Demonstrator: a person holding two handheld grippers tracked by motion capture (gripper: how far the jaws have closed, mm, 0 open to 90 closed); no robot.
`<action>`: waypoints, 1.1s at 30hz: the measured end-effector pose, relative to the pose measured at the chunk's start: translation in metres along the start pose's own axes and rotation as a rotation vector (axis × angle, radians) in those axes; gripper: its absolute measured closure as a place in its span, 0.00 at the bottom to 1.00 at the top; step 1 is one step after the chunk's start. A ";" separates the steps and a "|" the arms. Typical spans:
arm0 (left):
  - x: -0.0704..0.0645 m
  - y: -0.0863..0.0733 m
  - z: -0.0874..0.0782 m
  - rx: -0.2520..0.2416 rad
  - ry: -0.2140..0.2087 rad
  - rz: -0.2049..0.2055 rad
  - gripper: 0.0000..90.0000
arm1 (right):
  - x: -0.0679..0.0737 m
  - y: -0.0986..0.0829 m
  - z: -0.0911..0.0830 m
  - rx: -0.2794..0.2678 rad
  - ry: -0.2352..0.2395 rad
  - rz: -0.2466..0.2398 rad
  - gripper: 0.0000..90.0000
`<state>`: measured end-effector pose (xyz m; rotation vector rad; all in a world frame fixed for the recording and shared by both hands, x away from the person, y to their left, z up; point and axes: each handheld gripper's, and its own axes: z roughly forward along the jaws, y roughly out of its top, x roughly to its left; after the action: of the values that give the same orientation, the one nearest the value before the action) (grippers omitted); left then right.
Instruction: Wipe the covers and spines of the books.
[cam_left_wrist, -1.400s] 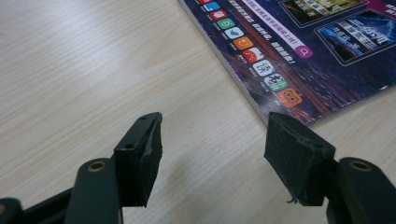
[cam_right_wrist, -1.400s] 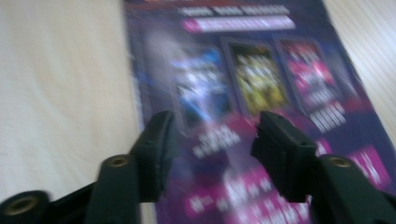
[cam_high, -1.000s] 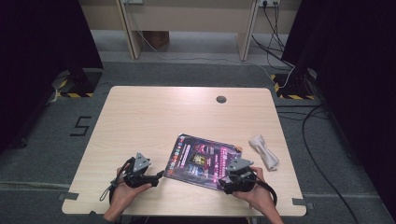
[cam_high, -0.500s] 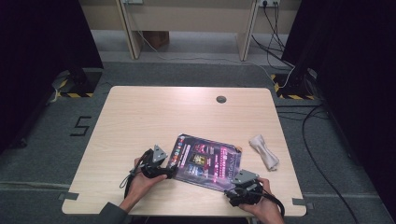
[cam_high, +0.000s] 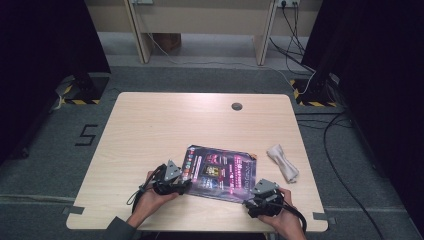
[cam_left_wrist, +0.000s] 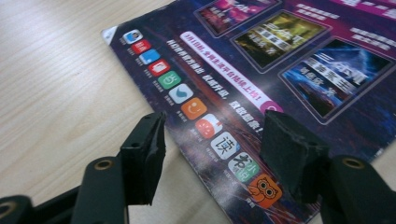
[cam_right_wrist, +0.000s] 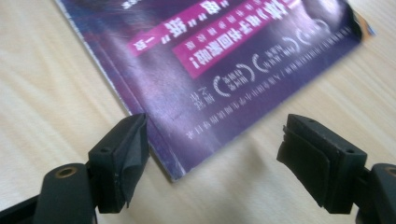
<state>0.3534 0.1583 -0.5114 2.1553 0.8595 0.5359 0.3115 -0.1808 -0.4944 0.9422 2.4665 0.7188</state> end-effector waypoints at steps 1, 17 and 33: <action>-0.002 0.000 -0.002 0.004 0.000 0.006 0.49 | -0.002 0.000 0.000 0.005 -0.003 0.007 0.26; -0.024 -0.007 -0.020 0.056 -0.101 -0.054 0.63 | -0.024 0.013 0.015 0.003 -0.052 0.064 0.28; -0.028 -0.008 -0.025 0.046 -0.055 -0.029 0.40 | -0.030 0.029 0.032 -0.041 -0.015 0.125 0.32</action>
<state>0.3158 0.1538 -0.5045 2.1853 0.8795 0.4435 0.3638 -0.1732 -0.4972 1.0892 2.3868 0.7968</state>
